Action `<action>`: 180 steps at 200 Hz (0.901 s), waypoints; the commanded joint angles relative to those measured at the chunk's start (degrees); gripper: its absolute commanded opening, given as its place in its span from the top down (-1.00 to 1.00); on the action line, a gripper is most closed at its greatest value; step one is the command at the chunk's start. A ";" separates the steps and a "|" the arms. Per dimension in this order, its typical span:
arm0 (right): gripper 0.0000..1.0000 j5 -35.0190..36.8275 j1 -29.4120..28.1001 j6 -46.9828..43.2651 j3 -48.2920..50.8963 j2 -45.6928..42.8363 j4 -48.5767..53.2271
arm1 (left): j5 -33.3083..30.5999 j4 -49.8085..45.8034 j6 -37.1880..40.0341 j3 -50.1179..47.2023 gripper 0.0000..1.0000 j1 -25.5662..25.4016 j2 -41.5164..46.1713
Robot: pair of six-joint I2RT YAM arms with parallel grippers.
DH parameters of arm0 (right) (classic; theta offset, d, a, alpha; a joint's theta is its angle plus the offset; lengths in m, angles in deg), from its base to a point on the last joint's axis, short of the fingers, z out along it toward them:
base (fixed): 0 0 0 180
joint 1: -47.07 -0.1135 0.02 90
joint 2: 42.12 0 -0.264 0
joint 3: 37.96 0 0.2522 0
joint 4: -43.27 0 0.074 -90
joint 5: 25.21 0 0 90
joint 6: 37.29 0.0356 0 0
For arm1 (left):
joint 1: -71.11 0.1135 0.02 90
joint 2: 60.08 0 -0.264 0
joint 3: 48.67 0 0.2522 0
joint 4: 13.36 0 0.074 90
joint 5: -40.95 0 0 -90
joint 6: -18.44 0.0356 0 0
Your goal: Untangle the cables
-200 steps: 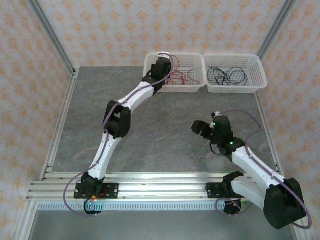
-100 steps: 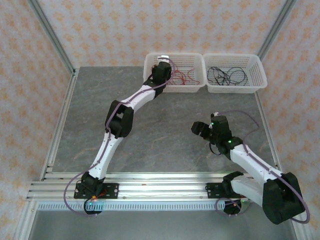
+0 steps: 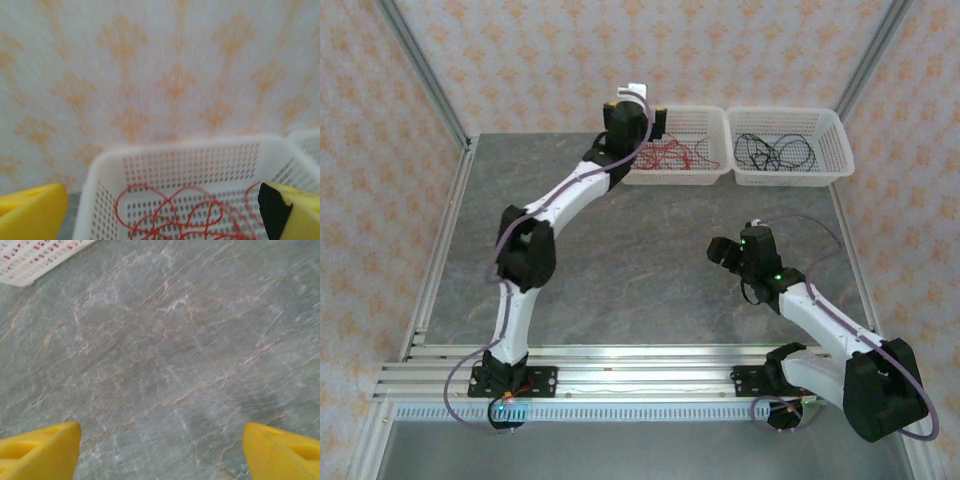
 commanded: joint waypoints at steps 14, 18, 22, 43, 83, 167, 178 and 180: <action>-0.68 11.82 -0.16 -6.11 -3.13 -0.35 -1.11 | -0.31 8.58 1.02 -15.29 -0.99 0.14 16.85; -0.68 13.36 -0.17 -6.93 -3.09 -0.48 -1.71 | -0.71 9.77 1.25 -18.04 -0.99 0.22 19.04; -0.68 14.97 -0.14 -7.78 -2.99 -0.56 -2.66 | -1.17 10.70 1.48 -20.79 -0.99 0.23 21.39; -0.68 23.28 -0.04 -13.38 0.84 -2.56 -12.05 | -5.54 15.82 3.34 -36.06 -0.99 0.68 34.32; -0.68 29.45 1.43 -23.46 15.40 -5.06 -43.27 | -9.77 16.63 -1.83 -62.60 -0.99 12.24 57.44; -0.67 18.29 10.72 -30.35 27.18 13.84 -86.30 | -14.15 55.22 -8.33 -102.49 -0.99 24.74 56.40; -0.67 14.73 13.49 -28.78 27.31 18.90 -91.22 | -14.40 66.07 -7.54 -105.35 -0.99 24.74 49.35; -0.67 14.17 13.86 -28.58 27.22 20.40 -92.25 | -14.34 67.56 -7.38 -105.80 -0.99 24.74 47.96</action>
